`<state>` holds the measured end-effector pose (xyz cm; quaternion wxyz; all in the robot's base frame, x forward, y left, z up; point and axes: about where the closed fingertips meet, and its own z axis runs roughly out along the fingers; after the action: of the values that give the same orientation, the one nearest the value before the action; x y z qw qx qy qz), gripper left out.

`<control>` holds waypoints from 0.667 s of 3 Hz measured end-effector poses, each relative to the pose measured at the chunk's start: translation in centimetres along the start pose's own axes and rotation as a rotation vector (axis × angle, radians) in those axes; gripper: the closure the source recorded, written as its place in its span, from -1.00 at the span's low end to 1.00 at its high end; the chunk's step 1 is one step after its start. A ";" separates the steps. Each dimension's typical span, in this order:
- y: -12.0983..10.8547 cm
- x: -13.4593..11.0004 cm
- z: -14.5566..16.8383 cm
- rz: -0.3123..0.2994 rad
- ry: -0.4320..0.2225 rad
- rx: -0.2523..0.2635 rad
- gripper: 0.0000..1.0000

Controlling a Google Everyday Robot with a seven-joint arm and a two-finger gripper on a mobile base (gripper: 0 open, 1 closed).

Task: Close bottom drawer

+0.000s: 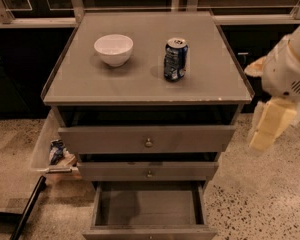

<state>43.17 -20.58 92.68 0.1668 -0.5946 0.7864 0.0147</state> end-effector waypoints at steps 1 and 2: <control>2.5 1.6 6.4 0.023 -0.040 -0.071 -1.00; 5.0 3.3 12.1 0.024 -0.077 -0.118 -0.63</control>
Offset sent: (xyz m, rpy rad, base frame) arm -0.0416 0.0145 -0.2127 0.1661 0.1342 0.0471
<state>40.65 -19.48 79.47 0.1615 -0.5929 0.7842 0.0861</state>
